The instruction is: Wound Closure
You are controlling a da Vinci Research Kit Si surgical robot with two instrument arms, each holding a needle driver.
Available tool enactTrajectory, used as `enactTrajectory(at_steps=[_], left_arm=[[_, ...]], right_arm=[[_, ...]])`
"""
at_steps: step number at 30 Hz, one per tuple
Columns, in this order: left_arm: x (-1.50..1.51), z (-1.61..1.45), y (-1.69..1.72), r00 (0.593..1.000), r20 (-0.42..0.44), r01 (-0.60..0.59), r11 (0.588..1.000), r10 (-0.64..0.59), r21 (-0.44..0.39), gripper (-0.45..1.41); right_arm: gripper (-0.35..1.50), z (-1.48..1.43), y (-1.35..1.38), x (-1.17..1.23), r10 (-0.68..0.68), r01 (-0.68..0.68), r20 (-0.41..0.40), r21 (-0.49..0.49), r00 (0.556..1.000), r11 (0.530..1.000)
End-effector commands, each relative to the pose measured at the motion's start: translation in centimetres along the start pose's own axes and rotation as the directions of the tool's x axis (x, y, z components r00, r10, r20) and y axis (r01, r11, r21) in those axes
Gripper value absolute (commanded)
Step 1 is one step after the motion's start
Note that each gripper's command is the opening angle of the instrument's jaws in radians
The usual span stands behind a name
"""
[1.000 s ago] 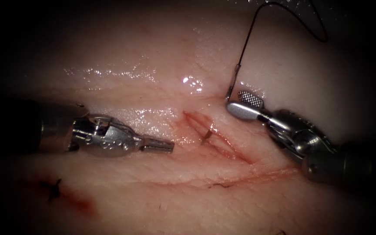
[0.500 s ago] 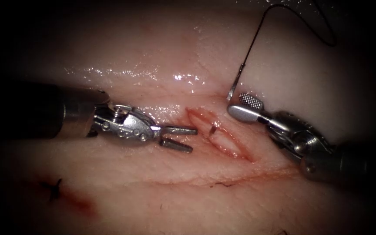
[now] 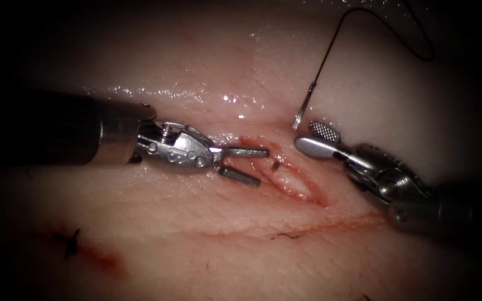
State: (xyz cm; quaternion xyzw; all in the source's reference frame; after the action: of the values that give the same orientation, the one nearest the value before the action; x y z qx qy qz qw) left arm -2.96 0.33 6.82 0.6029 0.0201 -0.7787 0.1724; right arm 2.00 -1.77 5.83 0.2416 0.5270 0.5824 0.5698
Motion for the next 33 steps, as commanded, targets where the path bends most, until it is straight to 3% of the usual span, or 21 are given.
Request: enactTrajectory(at_steps=[1, 12, 15, 18, 19, 28, 30, 33], left_arm=[[-0.03, 0.11, 0.01, 1.000, -0.001, -0.001, 1.000, 0.001, 0.001, 0.39], [-0.07, 0.19, -0.06, 1.000, -0.004, 0.030, 1.000, -0.030, 0.000, 0.21], [-0.11, 0.22, -0.07, 0.999, -0.007, 0.039, 0.999, -0.039, -0.003, 0.04], [-0.12, 0.27, -0.07, 0.999, -0.024, 0.040, 0.999, -0.040, -0.015, -0.27], [-0.12, 0.28, -0.08, 0.999, -0.031, 0.043, 0.999, -0.043, -0.020, -0.45], [-0.02, 0.09, -0.11, 0.982, -0.097, 0.158, 0.986, -0.162, -0.052, -0.45], [0.02, 0.03, -0.12, 0.966, -0.122, 0.223, 0.974, -0.227, -0.046, -0.45], [0.11, -0.03, -0.10, 0.912, -0.162, 0.366, 0.926, -0.378, -0.095, -0.45]], right_arm=[[0.94, 0.08, -0.01, -0.06, 0.000, 0.000, 0.001, 0.003, 1.000, 1.000], [0.88, 0.08, -0.02, -0.07, 0.000, 0.000, 0.003, 0.001, 1.000, 1.000], [0.84, 0.08, -0.03, -0.08, 0.000, 0.000, 0.008, -0.003, 1.000, 1.000], [0.81, 0.08, -0.03, -0.08, 0.000, 0.000, 0.008, -0.003, 1.000, 1.000], [0.81, 0.08, -0.03, -0.08, 0.000, 0.000, 0.010, -0.005, 1.000, 1.000], [0.68, 0.08, -0.02, -0.09, -0.002, 0.002, 0.017, -0.010, 1.000, 1.000], [0.63, 0.08, -0.02, -0.10, 0.003, -0.003, 0.019, -0.012, 1.000, 1.000], [0.57, 0.08, -0.01, -0.10, 0.003, -0.002, 0.025, -0.017, 1.000, 1.000]])
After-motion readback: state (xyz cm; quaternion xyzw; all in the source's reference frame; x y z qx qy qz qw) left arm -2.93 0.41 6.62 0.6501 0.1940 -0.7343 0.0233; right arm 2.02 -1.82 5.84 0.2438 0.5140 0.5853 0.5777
